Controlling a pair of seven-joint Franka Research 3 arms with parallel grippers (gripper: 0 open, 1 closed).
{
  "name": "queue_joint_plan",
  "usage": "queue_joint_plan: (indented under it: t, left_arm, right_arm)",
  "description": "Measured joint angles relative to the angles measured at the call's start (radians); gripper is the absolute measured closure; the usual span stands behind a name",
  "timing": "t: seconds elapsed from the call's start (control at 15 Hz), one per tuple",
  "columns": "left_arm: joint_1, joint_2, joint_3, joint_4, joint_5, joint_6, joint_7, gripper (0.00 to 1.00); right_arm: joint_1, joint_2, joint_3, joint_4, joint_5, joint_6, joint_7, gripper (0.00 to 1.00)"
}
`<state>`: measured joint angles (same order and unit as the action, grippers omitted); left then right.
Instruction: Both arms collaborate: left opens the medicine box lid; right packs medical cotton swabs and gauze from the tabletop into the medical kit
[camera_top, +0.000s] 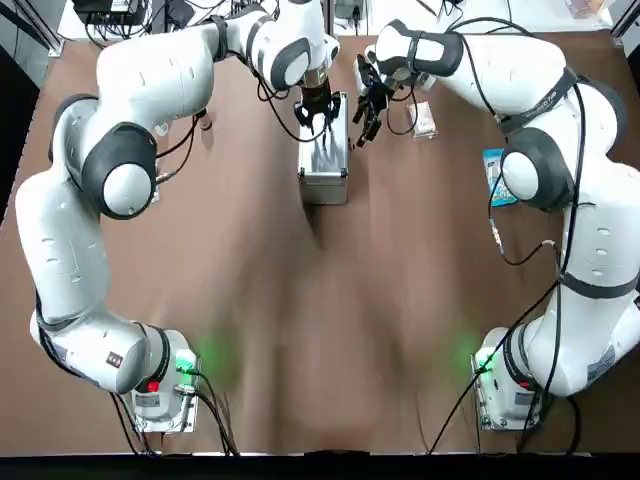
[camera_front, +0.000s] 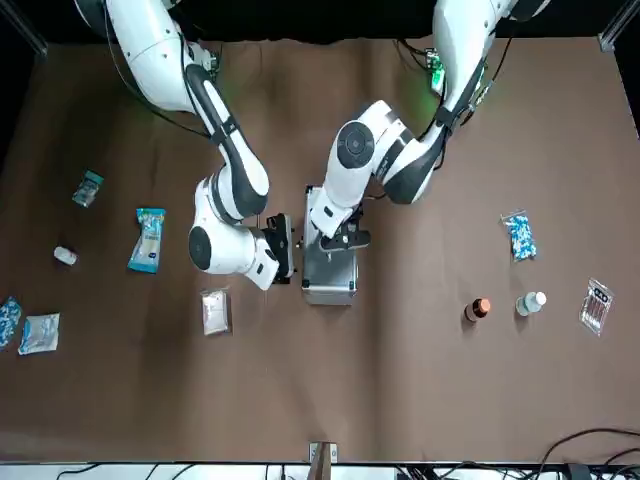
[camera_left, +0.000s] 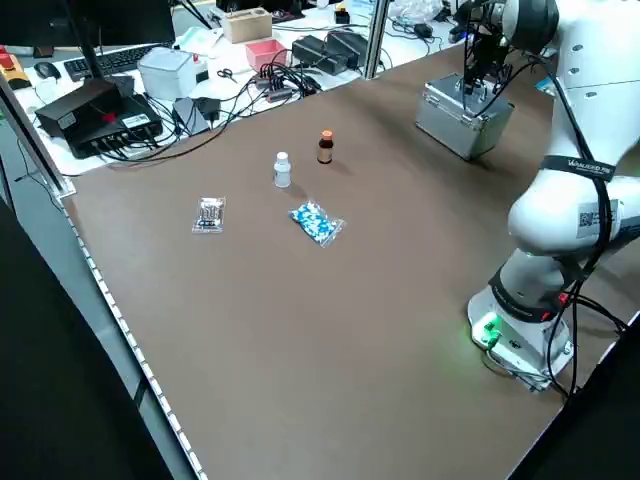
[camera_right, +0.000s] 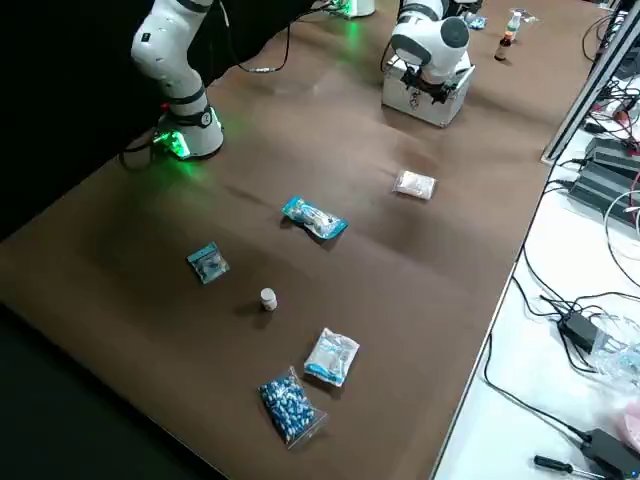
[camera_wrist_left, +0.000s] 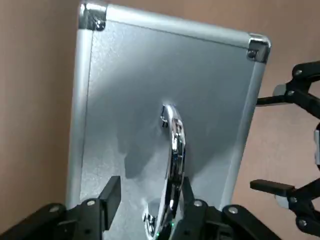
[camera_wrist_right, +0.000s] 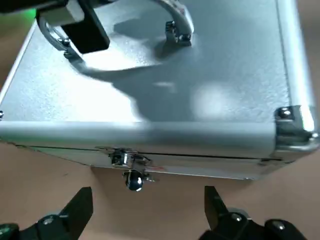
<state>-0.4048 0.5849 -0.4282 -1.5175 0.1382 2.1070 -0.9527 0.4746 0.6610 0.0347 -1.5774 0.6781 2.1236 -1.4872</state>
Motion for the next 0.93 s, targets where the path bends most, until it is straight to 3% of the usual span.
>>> queue_joint_plan:
  t: [0.13,0.27,0.47,0.93]
  left_arm:
    - [-0.006,0.002,0.000,0.000,0.006,0.000,-0.018,0.56]
    - [-0.008,0.002,0.000,0.000,0.006,0.000,-0.048,0.61]
    - [-0.009,0.004,0.000,0.002,0.008,0.002,-0.063,0.90]
    - [-0.009,0.008,0.000,0.005,0.007,0.002,-0.068,0.91]
  right_arm:
    - [0.001,0.000,0.002,-0.020,0.040,0.000,-0.038,0.01]
    - [0.003,0.000,0.005,-0.037,0.070,0.000,-0.102,0.01]
    - [0.005,0.000,0.011,-0.045,0.103,0.000,-0.164,0.01]
    - [0.004,-0.019,0.009,-0.080,0.152,0.007,-0.194,0.04]
